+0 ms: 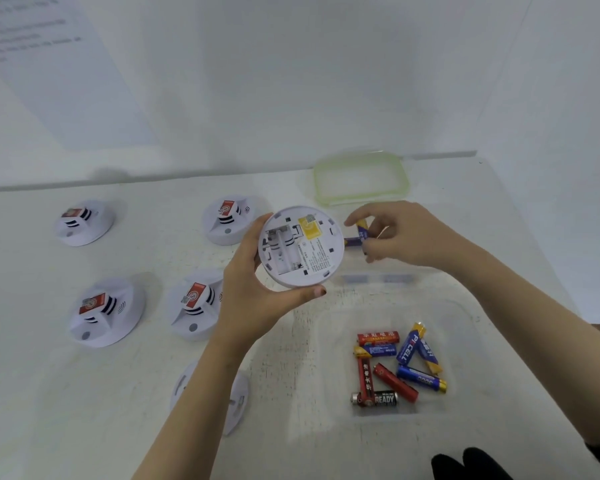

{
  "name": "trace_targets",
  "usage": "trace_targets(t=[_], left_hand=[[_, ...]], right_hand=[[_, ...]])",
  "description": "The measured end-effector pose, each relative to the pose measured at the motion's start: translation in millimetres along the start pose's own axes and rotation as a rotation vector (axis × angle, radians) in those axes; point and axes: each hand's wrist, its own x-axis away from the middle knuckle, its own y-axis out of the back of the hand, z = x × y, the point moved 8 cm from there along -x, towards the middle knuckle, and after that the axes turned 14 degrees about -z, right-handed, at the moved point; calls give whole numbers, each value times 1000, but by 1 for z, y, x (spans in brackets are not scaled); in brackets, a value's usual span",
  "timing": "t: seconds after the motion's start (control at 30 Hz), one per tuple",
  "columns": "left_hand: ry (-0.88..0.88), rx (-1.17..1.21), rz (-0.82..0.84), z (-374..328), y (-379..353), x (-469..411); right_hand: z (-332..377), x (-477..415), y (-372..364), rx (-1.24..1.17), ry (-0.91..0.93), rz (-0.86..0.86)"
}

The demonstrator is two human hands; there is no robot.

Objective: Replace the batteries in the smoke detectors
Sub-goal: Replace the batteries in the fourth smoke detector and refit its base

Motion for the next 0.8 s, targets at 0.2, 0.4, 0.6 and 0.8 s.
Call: trace_targets(t=[0.2,0.4,0.6,0.8], left_hand=[[-16,-15,24,-6,-8,1],[-71,-21,56,-18,-17,4],[-126,15,102,-42,-26,10],[-182,-19,96,-55,-25,12]], right_hand=[[27,25,30,-403,86,-323],[66,56,31,-237,315,-469],[81,68,23,-20,577,-603],[74,66,12,-91,460,-432]])
